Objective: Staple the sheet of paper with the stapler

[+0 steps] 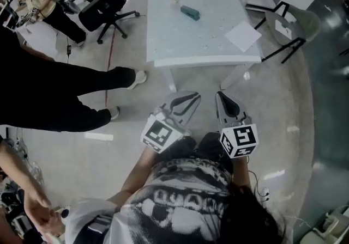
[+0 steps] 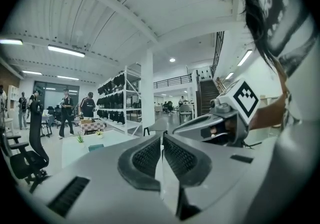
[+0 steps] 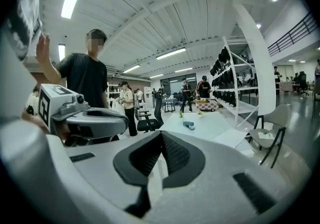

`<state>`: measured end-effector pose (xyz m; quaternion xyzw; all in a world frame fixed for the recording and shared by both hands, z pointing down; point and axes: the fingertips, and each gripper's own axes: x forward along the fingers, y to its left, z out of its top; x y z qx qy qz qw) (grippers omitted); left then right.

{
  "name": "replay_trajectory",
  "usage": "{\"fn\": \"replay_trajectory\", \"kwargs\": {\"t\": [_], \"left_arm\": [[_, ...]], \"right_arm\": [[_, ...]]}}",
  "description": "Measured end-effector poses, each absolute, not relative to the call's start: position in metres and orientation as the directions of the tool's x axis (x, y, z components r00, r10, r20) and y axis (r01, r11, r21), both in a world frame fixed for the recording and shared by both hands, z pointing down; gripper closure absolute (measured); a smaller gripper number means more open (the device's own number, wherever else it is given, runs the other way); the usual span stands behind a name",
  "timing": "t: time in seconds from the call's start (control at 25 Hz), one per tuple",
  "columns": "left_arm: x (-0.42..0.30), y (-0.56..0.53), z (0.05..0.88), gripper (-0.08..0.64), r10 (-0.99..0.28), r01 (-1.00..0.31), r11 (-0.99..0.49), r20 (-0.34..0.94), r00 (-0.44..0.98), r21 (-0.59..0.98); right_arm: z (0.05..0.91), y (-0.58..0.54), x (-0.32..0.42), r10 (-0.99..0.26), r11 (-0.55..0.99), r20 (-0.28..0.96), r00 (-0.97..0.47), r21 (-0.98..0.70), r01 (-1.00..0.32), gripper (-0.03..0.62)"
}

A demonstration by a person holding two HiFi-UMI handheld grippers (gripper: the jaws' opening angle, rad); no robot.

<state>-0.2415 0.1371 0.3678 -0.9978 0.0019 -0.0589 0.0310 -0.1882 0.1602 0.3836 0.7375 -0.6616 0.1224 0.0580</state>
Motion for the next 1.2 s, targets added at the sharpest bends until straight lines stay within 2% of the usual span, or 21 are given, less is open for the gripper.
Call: {"fn": "replay_trajectory", "kwargs": {"t": [0.48,0.92,1.2], "left_arm": [[-0.193,0.106,0.386,0.540,0.011,0.015,-1.000,0.143,0.990,-0.026],[-0.079,0.046,0.375,0.540,-0.148,-0.144,-0.988,0.118,0.982,-0.048],[-0.030,0.029,0.377,0.540,-0.250,-0.245,-0.968,0.135,0.959,-0.050]], "right_arm": [[0.404,0.140,-0.136,-0.946,-0.156,0.301,0.119,-0.103,-0.982,0.595],[0.409,0.072,-0.004,-0.949,-0.020,0.316,-0.009,-0.087,-0.996,0.595],[0.421,0.040,0.064,-0.936,0.061,0.341,-0.090,-0.095,-0.994,0.595]]}}
